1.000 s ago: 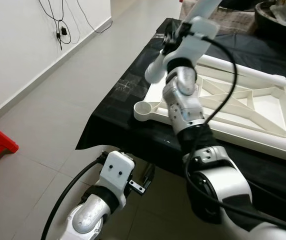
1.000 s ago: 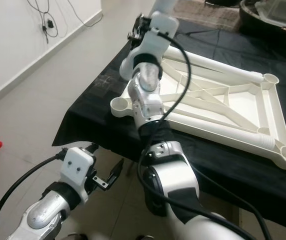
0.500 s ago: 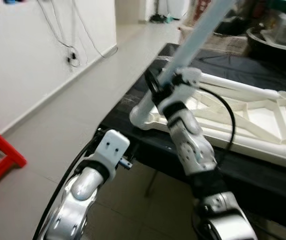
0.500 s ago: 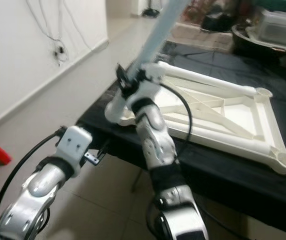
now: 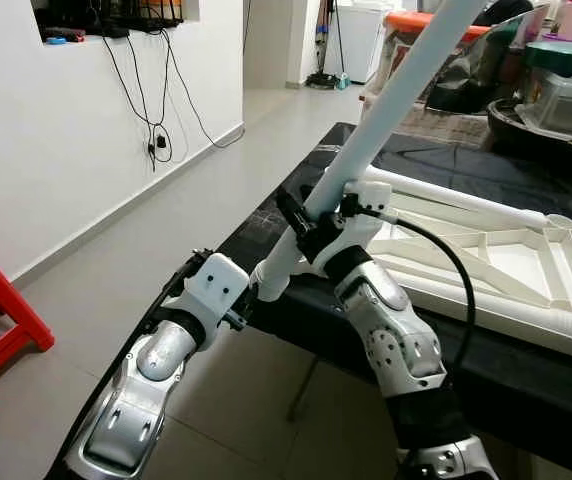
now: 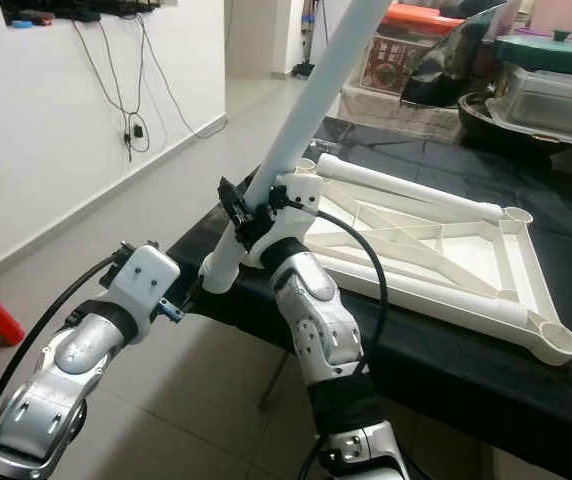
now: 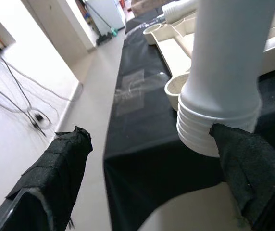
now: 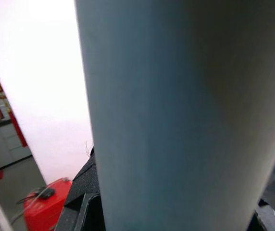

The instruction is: Building children table

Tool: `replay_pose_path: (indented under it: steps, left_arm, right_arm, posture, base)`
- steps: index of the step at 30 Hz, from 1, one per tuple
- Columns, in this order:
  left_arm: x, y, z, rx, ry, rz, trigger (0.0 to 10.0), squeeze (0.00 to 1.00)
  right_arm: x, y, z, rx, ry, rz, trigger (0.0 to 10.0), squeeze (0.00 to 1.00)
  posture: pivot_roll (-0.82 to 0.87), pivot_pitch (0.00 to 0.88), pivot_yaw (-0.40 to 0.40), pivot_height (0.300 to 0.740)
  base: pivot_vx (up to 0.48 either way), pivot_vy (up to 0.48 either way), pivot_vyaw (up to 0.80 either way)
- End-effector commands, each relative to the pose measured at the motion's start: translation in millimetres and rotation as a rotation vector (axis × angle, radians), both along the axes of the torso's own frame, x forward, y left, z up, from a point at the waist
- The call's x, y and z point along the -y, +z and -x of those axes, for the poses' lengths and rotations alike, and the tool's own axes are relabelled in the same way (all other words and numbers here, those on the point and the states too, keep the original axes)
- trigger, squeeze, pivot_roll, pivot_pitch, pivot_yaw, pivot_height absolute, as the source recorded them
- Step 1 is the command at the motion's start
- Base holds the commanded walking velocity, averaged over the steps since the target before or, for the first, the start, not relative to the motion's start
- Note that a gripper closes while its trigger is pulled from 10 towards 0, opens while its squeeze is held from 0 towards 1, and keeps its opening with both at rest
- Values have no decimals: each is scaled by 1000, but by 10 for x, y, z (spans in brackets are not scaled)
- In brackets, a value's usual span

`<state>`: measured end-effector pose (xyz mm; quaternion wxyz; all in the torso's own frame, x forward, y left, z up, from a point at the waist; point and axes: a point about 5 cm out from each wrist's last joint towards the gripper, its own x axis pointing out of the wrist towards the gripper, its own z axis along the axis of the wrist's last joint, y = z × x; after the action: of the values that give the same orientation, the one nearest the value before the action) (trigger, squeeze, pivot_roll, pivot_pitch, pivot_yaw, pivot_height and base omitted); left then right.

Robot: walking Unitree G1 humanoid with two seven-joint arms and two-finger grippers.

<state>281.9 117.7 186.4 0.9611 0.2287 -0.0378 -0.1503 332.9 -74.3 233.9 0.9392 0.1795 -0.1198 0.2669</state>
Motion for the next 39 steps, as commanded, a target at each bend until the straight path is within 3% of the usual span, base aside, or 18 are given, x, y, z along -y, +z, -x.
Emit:
replay_pose_path:
  steps: [1,10,11,20,26,31,39]
  left_arm:
    - [-48,-92,-19,-37,25,21,10000,0]
    - [-65,-194,-70,-42,4,29,10000,0]
    - [15,-194,-82,-39,-41,72,10000,0]
    - [368,-270,-19,-88,-234,150,10000,0]
    - [409,-311,63,-85,-271,130,10000,0]
    - [445,-202,94,-38,-289,203,10000,0]
    - [416,-218,76,-34,-280,189,10000,0]
  right_arm:
    - [-20,39,64,2,46,-22,10000,0]
    - [-76,81,173,-4,111,-36,10000,0]
    - [-88,84,196,-5,123,-37,10000,0]
    - [-117,91,252,-19,144,-35,10000,0]
    - [-81,98,221,-7,95,-22,10000,0]
    - [-76,117,161,-6,56,-21,10000,0]
    - [-164,142,205,-4,113,-37,10000,0]
  posture:
    - [181,0,-61,740]
    - [174,0,-61,740]
    - [176,0,-65,740]
    - [168,0,-59,740]
    - [174,0,-60,740]
    - [176,0,-61,740]
    - [178,0,-62,740]
  base:
    - [0,0,0]
    - [0,0,0]
    - [0,0,0]
    - [0,0,0]
    - [0,0,0]
    - [0,0,0]
    - [0,0,0]
